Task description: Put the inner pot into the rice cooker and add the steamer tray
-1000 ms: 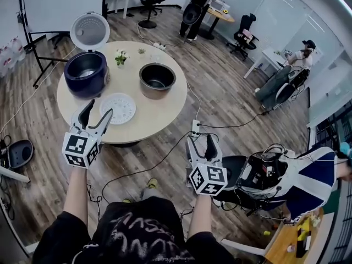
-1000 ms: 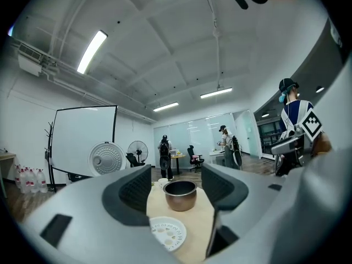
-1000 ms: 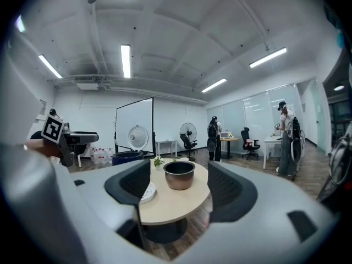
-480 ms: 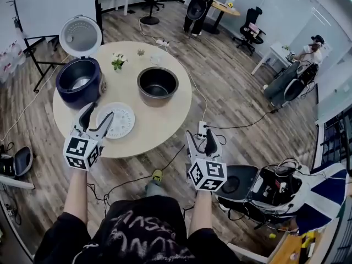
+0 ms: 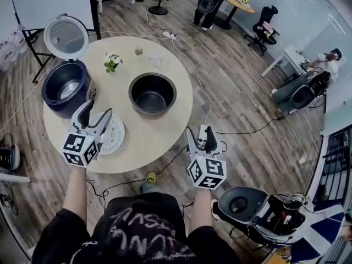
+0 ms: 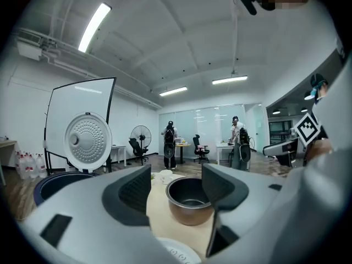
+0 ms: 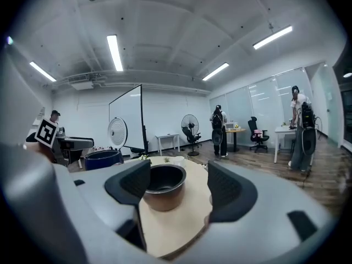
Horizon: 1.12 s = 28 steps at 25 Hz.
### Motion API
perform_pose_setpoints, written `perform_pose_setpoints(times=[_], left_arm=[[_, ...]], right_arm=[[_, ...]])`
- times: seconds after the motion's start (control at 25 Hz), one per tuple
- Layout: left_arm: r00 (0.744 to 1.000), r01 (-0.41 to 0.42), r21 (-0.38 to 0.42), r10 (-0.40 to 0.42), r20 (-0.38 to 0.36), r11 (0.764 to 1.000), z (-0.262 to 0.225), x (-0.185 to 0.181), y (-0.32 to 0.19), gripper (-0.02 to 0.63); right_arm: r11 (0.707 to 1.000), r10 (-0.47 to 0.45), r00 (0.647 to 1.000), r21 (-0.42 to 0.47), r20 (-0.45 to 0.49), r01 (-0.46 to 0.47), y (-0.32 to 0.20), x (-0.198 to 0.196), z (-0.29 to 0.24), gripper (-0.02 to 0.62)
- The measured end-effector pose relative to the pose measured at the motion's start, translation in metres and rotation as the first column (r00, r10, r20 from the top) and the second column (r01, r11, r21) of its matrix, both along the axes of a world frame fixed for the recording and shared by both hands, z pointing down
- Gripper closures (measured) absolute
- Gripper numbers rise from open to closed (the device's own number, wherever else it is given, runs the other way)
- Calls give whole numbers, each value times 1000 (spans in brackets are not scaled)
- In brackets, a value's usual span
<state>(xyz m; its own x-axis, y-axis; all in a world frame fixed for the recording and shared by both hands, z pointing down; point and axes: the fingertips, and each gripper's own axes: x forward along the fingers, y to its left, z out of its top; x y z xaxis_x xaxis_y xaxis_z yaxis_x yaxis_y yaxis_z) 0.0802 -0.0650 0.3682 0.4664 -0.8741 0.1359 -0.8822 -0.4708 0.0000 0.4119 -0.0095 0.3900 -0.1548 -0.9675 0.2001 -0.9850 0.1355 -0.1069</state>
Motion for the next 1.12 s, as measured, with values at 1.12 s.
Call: perform_pose_setpoints(times=[1.12], left_arm=[[998,16,-224,-1,67,974,83,42,-134,319]], right_arm=[[959,-69,996,-272,62,83,-152,1,92,275]])
